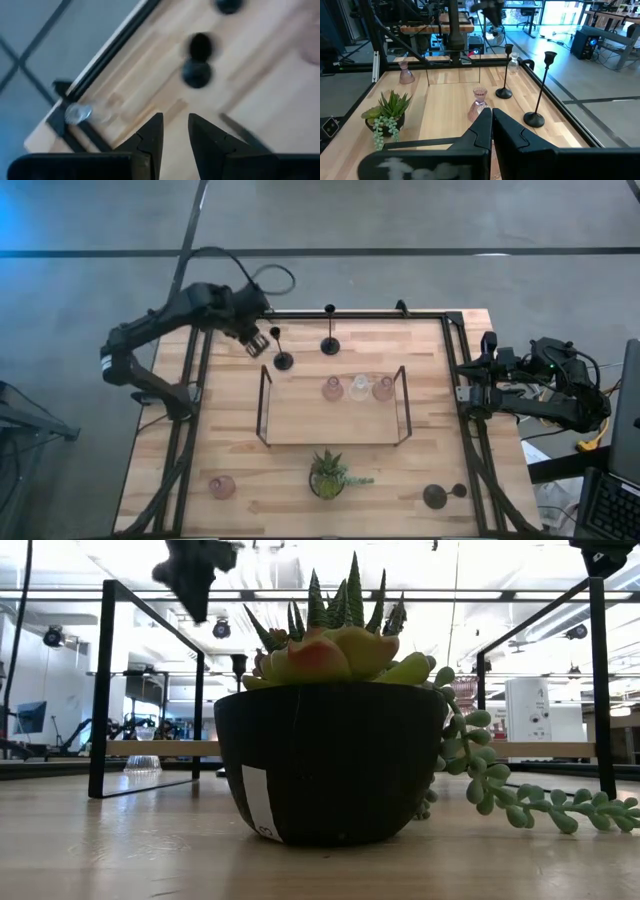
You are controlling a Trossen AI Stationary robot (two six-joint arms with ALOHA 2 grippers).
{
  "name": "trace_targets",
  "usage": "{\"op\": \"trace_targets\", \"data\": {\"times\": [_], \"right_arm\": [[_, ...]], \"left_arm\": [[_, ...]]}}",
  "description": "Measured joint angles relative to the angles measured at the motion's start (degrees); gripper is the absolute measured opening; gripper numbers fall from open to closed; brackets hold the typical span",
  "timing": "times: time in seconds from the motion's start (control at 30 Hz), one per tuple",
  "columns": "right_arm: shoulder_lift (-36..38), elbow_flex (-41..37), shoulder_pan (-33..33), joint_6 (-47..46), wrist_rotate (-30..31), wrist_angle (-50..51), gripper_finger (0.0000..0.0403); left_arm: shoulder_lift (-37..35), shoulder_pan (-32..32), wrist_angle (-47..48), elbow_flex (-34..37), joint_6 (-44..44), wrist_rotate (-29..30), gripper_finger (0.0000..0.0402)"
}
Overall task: Pick & Place candle stick holders
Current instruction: Put the transparent candle holder on the shelf
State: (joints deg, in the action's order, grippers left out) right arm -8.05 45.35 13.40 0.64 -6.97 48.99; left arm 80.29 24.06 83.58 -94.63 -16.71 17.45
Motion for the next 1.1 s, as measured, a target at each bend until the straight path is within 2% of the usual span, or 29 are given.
{"op": "trace_targets", "data": {"times": [0.2,0.33,0.6,0.77,1.0,1.1], "right_arm": [[0.00,-0.01,0.00,0.00,0.00,0.00,0.0008],[0.00,-0.01,0.01,0.00,0.01,0.00,0.0008],[0.00,-0.01,0.00,0.00,-0.01,0.00,0.0008],[0.00,0.01,0.01,0.00,0.01,-0.02,0.0008],[0.00,-0.01,0.01,0.00,-0.01,-0.02,0.0008],[0.00,-0.01,0.00,0.00,0.00,0.00,0.0008]], "left_arm": [[1.90,14.05,-0.06,3.62,0.53,-5.84,0.0094],[4.59,20.03,-1.84,4.81,-0.09,-7.08,0.0094],[8.56,23.44,-7.92,8.88,-9.61,-6.70,0.0094],[9.67,25.29,-11.32,10.94,-25.29,-2.02,0.0094],[10.66,28.95,-16.62,12.87,-31.43,-3.44,0.0094],[11.57,29.96,-17.78,13.73,-37.73,-3.73,0.0094]]}}
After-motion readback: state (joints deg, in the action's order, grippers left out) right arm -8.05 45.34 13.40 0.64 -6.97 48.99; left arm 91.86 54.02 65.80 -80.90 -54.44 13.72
